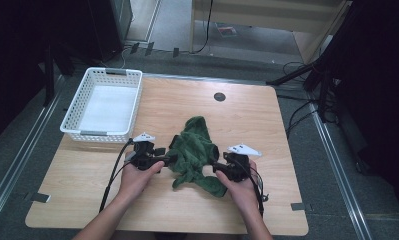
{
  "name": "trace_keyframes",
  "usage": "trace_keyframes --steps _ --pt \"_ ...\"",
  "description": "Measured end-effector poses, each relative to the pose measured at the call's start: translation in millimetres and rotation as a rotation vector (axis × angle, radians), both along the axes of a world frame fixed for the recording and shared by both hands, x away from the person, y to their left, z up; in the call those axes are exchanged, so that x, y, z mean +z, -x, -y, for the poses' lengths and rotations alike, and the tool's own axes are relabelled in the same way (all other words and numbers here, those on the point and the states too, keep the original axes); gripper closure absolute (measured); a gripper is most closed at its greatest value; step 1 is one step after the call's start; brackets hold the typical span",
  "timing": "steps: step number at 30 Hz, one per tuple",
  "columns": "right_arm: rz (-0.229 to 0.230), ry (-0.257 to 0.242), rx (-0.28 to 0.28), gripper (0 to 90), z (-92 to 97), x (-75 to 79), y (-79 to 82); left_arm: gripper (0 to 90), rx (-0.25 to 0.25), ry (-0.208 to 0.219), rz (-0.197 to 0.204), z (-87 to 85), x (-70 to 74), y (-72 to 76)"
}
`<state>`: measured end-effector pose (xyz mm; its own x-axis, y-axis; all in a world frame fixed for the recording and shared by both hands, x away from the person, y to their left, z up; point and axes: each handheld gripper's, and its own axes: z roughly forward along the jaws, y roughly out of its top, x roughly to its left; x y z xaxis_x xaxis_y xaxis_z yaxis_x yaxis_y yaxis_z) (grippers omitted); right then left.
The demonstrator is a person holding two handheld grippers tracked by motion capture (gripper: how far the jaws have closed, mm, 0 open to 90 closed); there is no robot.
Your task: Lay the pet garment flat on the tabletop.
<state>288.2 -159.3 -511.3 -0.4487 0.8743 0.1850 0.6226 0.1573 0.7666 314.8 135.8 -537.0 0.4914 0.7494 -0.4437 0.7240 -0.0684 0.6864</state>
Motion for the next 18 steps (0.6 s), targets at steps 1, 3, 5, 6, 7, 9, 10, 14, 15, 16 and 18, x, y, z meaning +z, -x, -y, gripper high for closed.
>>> trace_keyframes --steps 1,3,5,6,7,9,10,14,15,16,18 --pt "0.008 -0.001 0.021 39.8 -0.3 0.9 7.7 33.8 0.000 0.000 0.000 0.0 0.0 0.0" --pt "0.011 0.002 0.035 38.1 -0.9 1.6 15.5 36.7 -0.009 0.006 -0.017 0.8 -2.8 -1.5" --pt "0.006 0.010 0.044 35.7 -0.6 1.9 29.6 55.2 -0.014 -0.016 -0.002 1.4 -2.2 0.1" --pt "-0.001 0.009 0.049 34.9 0.2 1.6 35.2 68.1 -0.023 -0.010 0.006 1.1 -1.2 1.5" --pt "-0.003 0.011 0.053 34.9 1.0 0.6 40.3 81.4 -0.046 0.034 0.014 -0.6 0.5 3.2" --pt "-0.017 0.014 0.066 34.9 2.3 -2.7 48.0 90.0 -0.070 0.051 0.043 -2.5 5.7 7.9" --pt "-0.024 0.023 0.072 35.1 2.6 -5.4 50.7 90.0 -0.101 0.054 0.072 -3.9 10.3 12.2" --pt "-0.050 0.058 0.067 35.3 3.3 -17.0 55.1 90.0 -0.180 0.064 0.163 -16.8 21.8 29.5" --pt "-0.045 0.073 0.066 35.3 3.1 -18.6 55.5 90.0 -0.203 0.061 0.183 -21.9 22.9 34.0" --pt "-0.039 0.085 0.068 35.1 2.6 -19.7 55.7 90.0 -0.252 0.058 0.199 -28.5 22.2 38.5" --pt "-0.029 0.115 0.080 34.0 1.1 -22.2 55.1 89.6 -0.353 0.047 0.190 -36.1 18.6 44.4"
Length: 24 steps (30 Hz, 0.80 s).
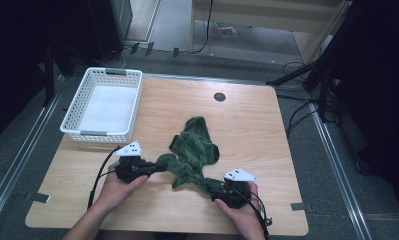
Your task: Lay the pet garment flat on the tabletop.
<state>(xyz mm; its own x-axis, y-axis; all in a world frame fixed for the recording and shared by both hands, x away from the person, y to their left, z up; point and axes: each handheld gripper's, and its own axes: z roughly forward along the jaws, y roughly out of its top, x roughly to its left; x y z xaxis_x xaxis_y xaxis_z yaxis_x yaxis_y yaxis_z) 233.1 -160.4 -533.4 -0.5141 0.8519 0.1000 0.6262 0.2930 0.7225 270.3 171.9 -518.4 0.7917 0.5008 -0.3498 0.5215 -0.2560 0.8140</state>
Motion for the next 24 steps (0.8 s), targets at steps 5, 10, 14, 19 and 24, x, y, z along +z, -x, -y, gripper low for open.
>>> trace_keyframes --steps 5,10,14,19,24 --pt "-0.002 0.021 0.020 31.5 -0.6 -0.6 1.5 69.1 0.008 -0.197 0.013 -17.3 -13.6 16.5" --pt "0.024 -0.008 0.007 30.5 5.5 8.8 8.9 48.9 0.166 0.009 -0.059 -30.6 -3.0 7.2" --pt "0.016 -0.028 -0.016 32.8 13.6 10.0 15.7 41.2 0.213 0.052 -0.106 -13.7 0.4 1.0" --pt "-0.036 -0.016 0.033 63.9 19.6 0.1 22.5 46.1 0.167 -0.138 -0.084 21.4 -7.3 10.2" --pt "0.039 -0.031 -0.001 80.5 20.1 8.3 6.0 80.5 0.216 -0.191 -0.027 21.4 -2.0 4.9"
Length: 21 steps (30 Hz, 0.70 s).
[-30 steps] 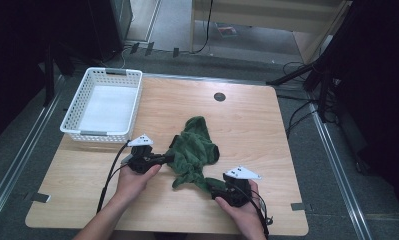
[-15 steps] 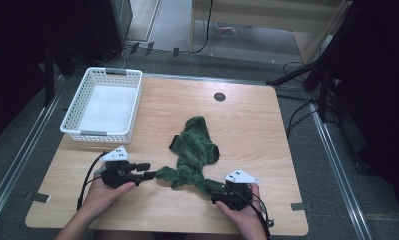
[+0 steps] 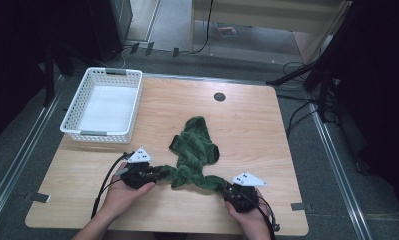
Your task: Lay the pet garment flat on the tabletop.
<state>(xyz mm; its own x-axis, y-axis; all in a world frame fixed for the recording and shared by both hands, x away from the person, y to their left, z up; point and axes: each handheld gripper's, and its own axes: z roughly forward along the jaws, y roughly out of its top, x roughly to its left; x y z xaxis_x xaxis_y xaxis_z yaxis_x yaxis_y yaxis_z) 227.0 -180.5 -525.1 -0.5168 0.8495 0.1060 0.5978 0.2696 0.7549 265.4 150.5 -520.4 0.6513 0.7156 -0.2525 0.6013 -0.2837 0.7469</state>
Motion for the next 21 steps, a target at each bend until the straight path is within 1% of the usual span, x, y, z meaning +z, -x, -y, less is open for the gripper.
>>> trace_keyframes --steps 1,2,3,5,6,7,8,9,10,11,12,13,14,15,16,17,18,19,20,21 --pt "0.023 -0.009 -0.017 81.0 0.3 3.6 -4.0 80.5 0.028 -0.010 0.029 -1.5 5.2 -3.4" --pt "0.068 -0.018 -0.044 81.2 1.3 9.9 -10.2 80.7 0.050 -0.018 0.054 -3.0 9.4 -6.0" --pt "0.098 -0.025 -0.069 81.3 1.8 14.5 -14.4 80.7 0.063 -0.017 0.070 -4.3 12.5 -7.8" --pt "0.138 -0.030 -0.088 81.1 2.5 19.8 -21.7 80.1 0.093 -0.006 0.115 -7.2 18.9 -10.3" --pt "0.184 0.008 -0.117 80.8 1.0 19.9 -26.5 78.7 0.097 -0.003 0.138 -7.5 20.0 -9.7" --pt "0.184 0.008 -0.117 80.8 1.0 19.9 -26.5 78.7 0.080 0.004 0.148 -7.2 19.3 -8.5" --pt "0.176 0.006 -0.121 80.6 0.4 17.7 -27.6 77.7 0.042 0.005 0.145 -6.3 16.3 -5.3" --pt "0.154 0.001 -0.105 80.0 -0.4 14.3 -26.2 77.1 0.018 0.005 0.149 -5.9 14.1 -2.1" --pt "0.147 0.007 -0.093 79.5 -1.1 12.2 -23.4 76.8 -0.017 0.007 0.156 -7.0 10.9 2.9" --pt "0.136 0.019 -0.066 78.6 -1.5 9.8 -18.1 76.4 -0.043 0.021 0.155 -9.1 7.5 8.0" --pt "0.111 0.030 -0.019 75.7 1.6 7.2 -3.9 74.9 -0.077 0.037 0.145 -13.7 3.3 14.0" --pt "0.111 0.030 -0.019 75.7 1.6 7.2 -3.9 74.9 -0.094 0.045 0.134 -16.6 0.8 17.2" --pt "0.070 0.005 0.006 66.5 7.7 6.7 5.9 65.1 -0.136 0.037 0.092 -24.5 -6.4 22.1" --pt "0.043 -0.019 0.021 59.7 11.8 6.4 10.1 55.7 -0.114 0.018 0.106 -27.5 -8.6 24.6" --pt "0.028 -0.047 0.044 52.7 15.0 7.1 13.7 47.4 -0.086 0.031 0.099 -32.7 -8.2 23.6" --pt "0.040 -0.077 0.060 47.8 18.2 10.6 17.4 41.2 -0.065 0.065 0.091 -35.8 -6.2 21.8" --pt "0.040 -0.077 0.060 47.8 18.2 10.6 17.4 38.2 -0.065 0.065 0.091 -35.8 -6.2 21.8" --pt "0.050 -0.101 0.057 45.5 19.6 14.1 18.5 38.2 -0.026 0.116 0.084 -39.7 -1.6 18.9" --pt "0.064 -0.139 0.051 44.4 21.6 19.7 17.9 38.0 0.021 0.174 0.078 -42.5 5.5 14.9" --pt "0.084 -0.226 0.017 44.7 20.7 31.0 12.7 37.2 0.046 0.195 0.073 -41.9 9.7 12.6"
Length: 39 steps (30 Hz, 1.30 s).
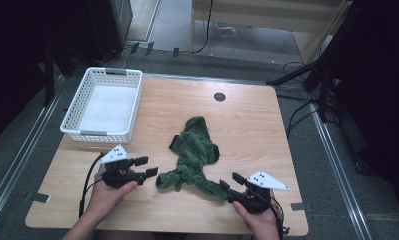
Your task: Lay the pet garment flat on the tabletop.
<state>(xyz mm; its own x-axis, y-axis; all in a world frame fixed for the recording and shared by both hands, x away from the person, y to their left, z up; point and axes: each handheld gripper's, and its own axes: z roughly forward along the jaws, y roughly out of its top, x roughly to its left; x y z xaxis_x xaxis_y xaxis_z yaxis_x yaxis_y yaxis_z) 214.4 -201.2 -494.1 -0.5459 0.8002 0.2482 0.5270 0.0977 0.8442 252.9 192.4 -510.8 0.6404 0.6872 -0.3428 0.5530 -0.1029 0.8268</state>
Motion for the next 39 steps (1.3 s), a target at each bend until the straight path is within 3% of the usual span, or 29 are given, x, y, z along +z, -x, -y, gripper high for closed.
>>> trace_keyframes --steps 2,3,4,5,6,7,8,10,12,15,17,18,19,21,24,25,26,29,30,31,33,34,36,37,39 --pt "0.006 -0.014 -0.016 46.1 -4.0 3.5 -3.8 37.3 0.035 -0.001 -0.020 10.3 7.8 -4.6" --pt "0.010 -0.003 -0.031 48.0 -10.1 4.2 -7.8 37.7 0.025 -0.018 -0.032 18.3 8.9 -6.3" --pt "0.001 0.023 -0.043 50.1 -17.9 2.1 -12.0 38.1 -0.001 -0.052 -0.054 30.4 7.7 -6.7" --pt "-0.043 0.085 -0.047 53.3 -36.4 -10.5 -19.6 40.6 -0.023 -0.094 -0.059 40.1 4.8 -5.0" --pt "-0.057 0.114 -0.037 54.1 -43.6 -17.4 -20.6 42.7 -0.045 -0.196 -0.052 54.4 -4.9 0.9" --pt "-0.057 0.114 -0.037 54.1 -43.6 -17.4 -20.6 43.0 -0.045 -0.196 -0.052 54.4 -4.9 0.9" --pt "-0.070 0.142 -0.018 57.1 -49.6 -23.9 -20.0 43.0 -0.054 -0.223 -0.058 57.7 -11.5 4.1" --pt "-0.085 0.181 0.031 67.1 -55.4 -33.3 -16.7 45.7 -0.057 -0.250 -0.064 57.9 -24.5 10.9" --pt "-0.099 0.220 0.088 73.6 -56.6 -40.0 -11.1 51.7 -0.045 -0.256 -0.035 51.8 -31.6 18.1" --pt "-0.087 0.266 0.087 77.1 -50.7 -42.4 -6.1 72.1 -0.061 -0.277 -0.006 42.8 -30.6 23.2" --pt "-0.090 0.282 0.067 76.1 -45.9 -42.8 -5.1 76.7 -0.074 -0.300 0.004 36.0 -30.4 23.7" --pt "-0.102 0.285 0.066 74.3 -42.8 -43.0 -5.2 75.9 -0.086 -0.276 -0.004 33.7 -30.8 23.5" --pt "-0.107 0.274 0.063 71.8 -41.8 -42.5 -5.1 70.8 -0.118 -0.227 -0.016 30.5 -31.1 22.6" --pt "-0.087 0.243 0.069 67.2 -38.8 -37.4 -7.1 52.5 -0.142 -0.150 -0.039 26.8 -29.2 18.0" --pt "-0.061 0.168 0.019 62.1 -33.7 -21.8 -20.6 41.7 -0.069 -0.055 -0.042 23.6 -18.8 0.0" --pt "-0.028 0.137 -0.027 60.2 -32.0 -12.5 -37.5 41.0 -0.023 -0.043 -0.047 25.1 -14.1 -10.8" --pt "-0.028 0.137 -0.027 60.2 -32.0 -12.5 -37.5 41.0 0.017 -0.046 -0.063 27.8 -11.3 -21.1" --pt "-0.061 0.098 -0.051 55.7 -33.4 -11.9 -65.9 39.7 0.132 -0.075 -0.119 39.6 -7.3 -51.8" --pt "-0.122 0.083 -0.035 53.1 -38.4 -19.0 -87.1 39.4 0.150 -0.069 -0.126 45.0 -6.7 -62.1" --pt "-0.122 0.083 -0.035 53.1 -38.4 -19.0 -87.1 39.4 0.157 -0.083 -0.127 50.9 -6.7 -71.7" --pt "-0.154 0.113 -0.035 53.0 -45.7 -28.8 -103.1 38.7 0.171 -0.134 -0.126 63.7 -8.4 -88.0" --pt "-0.174 0.129 -0.049 60.7 -51.5 -37.5 -112.3 38.8 0.176 -0.151 -0.136 68.5 -10.4 -94.9" --pt "-0.186 0.121 -0.051 64.2 -54.0 -41.6 -114.9 42.8 0.188 -0.168 -0.156 73.6 -15.9 -103.9" --pt "-0.193 0.129 -0.033 74.2 -56.9 -46.1 -116.3 55.3 0.176 -0.165 -0.201 75.9 -22.6 -107.4" --pt "-0.188 0.142 -0.028 80.3 -58.2 -46.7 -114.5 69.6 0.156 -0.164 -0.215 76.7 -24.7 -107.5"
